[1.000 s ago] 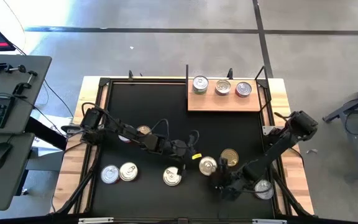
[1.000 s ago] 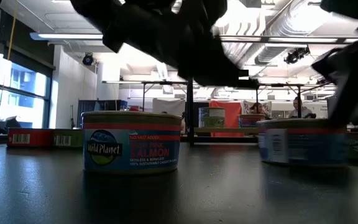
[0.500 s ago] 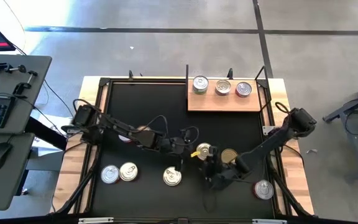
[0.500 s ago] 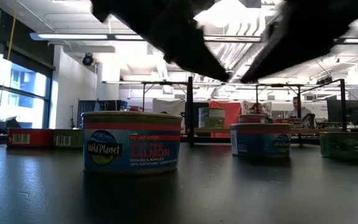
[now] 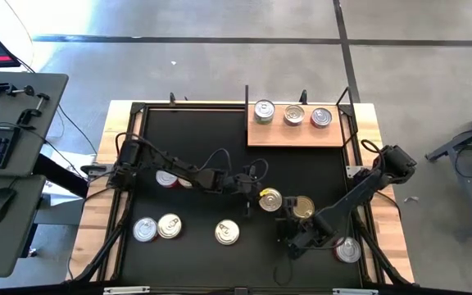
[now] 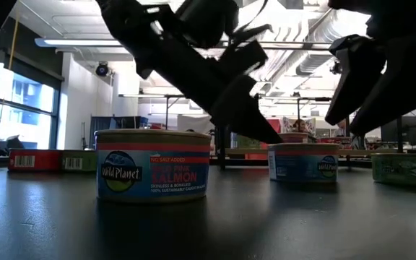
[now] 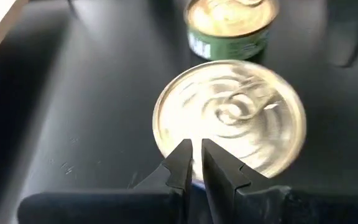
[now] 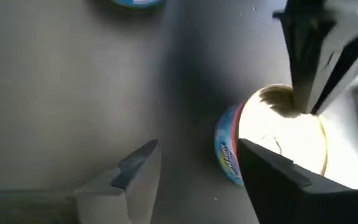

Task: Stack canned seafood by type on shelf
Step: Put the blue-pink tuna can on the shelf

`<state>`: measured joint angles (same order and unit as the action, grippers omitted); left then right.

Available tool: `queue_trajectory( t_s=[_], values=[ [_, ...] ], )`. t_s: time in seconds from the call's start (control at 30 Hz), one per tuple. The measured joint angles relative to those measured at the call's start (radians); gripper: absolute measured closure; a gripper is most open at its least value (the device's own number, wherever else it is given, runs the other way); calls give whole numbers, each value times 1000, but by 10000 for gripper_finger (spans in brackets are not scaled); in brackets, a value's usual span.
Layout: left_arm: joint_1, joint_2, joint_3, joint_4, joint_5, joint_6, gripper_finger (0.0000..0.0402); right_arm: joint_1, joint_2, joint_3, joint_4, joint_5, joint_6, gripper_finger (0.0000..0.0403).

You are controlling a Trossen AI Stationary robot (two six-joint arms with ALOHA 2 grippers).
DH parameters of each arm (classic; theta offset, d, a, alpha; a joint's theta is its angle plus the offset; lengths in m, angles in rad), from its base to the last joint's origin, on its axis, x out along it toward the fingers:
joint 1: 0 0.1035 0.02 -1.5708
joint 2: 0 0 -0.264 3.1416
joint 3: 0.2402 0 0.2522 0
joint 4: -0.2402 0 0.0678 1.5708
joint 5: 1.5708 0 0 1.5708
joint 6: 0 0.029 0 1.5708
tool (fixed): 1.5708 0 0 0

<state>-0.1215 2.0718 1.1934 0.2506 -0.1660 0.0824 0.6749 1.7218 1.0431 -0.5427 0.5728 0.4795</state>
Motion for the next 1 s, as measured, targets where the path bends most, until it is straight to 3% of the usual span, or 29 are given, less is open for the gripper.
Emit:
queue_trajectory(
  t_s=[0.33, 0.53, 0.87, 1.0],
  values=[
    [16, 12, 4, -34, -1, 59, 374, 4, 2, -1, 14, 21, -310, 181],
    [17, 13, 3, -71, 3, 77, 374, -42, 2, -1, 8, 17, -349, 181],
    [30, 15, 2, -72, 16, 110, 374, -106, 2, -1, -77, -91, -390, 156],
    [46, 15, 1, -76, 73, 110, 374, -134, 2, -1, -73, -125, -393, 149]
  ],
)
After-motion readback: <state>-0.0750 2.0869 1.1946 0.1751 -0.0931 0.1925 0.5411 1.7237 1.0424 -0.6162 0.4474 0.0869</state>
